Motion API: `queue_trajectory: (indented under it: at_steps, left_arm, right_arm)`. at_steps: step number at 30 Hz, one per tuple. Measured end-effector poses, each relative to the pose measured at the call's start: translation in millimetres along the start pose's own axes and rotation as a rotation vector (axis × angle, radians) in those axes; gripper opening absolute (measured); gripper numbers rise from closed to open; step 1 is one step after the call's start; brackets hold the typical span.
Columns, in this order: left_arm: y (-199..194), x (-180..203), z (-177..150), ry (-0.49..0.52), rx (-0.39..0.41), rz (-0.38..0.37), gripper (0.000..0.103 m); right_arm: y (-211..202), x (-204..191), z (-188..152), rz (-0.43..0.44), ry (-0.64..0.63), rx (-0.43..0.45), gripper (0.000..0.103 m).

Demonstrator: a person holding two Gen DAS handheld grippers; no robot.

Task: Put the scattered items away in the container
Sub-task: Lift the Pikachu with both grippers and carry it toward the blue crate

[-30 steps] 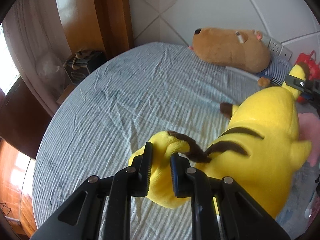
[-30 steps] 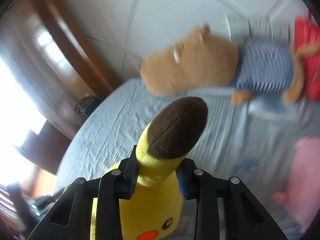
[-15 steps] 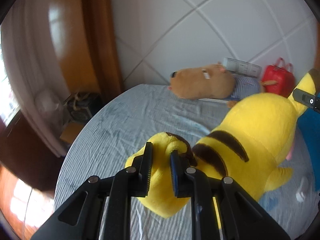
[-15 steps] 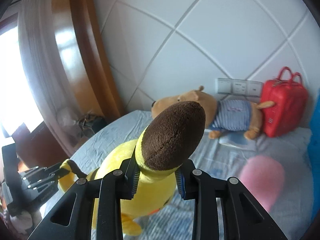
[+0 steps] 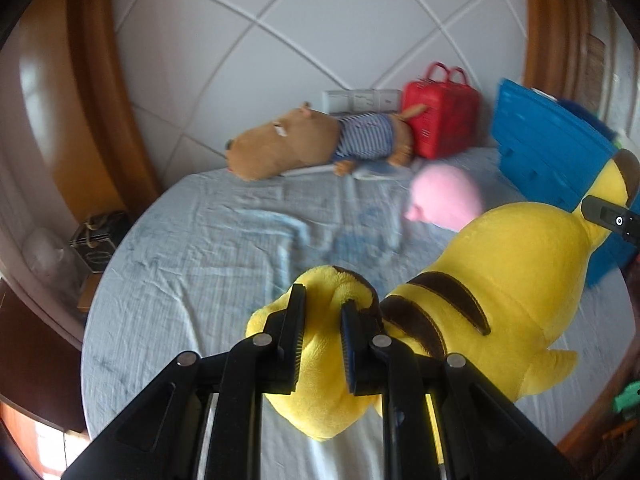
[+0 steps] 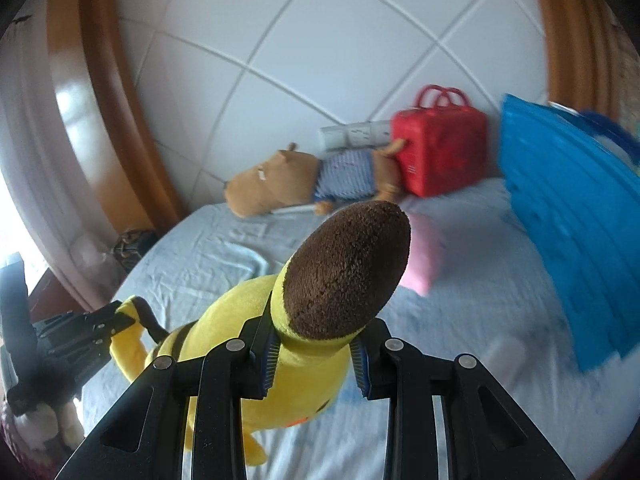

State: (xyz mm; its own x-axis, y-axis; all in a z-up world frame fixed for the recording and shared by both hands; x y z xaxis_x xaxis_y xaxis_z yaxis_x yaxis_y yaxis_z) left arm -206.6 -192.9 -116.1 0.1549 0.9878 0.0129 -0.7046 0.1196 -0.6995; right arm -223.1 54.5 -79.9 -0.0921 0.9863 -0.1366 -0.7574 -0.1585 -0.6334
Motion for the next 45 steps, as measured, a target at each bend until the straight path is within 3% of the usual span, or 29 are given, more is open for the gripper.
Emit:
queue_trajectory:
  at_steps: [11,28,33,38,45]
  left_arm:
    - [-38.7,121.2,-31.9,0.089,-0.019,-0.084,0.016]
    - [-56.6,226.6,9.2,0.335,0.037,-0.315,0.016]
    - [-59.3,259.2,35.1,0.367,0.019,-0.391,0.016]
    - [-73.7,299.0,79.0,0.354,0.048,-0.432,0.016]
    - [-85.7,364.8,152.4,0.293,0.113,-0.397,0.016]
  right_arm:
    - [-95.1,84.4,-60.0,-0.080,0.068,-0.003,0.030]
    - [-193.9,156.3,-77.7,-0.295,0.235,0.112,0.030]
    - [-214.4,178.8,-65.0,-0.307,0.244,0.128,0.030]
    - [-242.7,212.0,-29.4,-0.274,0.197,0.170,0.030]
    - [-270.0,279.5,47.7,-0.193,0.065,0.231,0.030]
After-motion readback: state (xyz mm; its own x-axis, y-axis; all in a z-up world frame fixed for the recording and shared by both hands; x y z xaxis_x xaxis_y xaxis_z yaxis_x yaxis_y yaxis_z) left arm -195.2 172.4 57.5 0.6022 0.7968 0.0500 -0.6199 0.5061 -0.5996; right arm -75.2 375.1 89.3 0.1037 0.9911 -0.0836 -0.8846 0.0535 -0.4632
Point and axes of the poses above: each gripper's, at about its wrist camera, not at the fingertips, and y roughly the way its jaws point, x to its right, z to its top, the point moved 1 cm from there along y, roughly the way its jaws point, and after that the axes turned 5 degrees about -z, right-handed, at the moved point
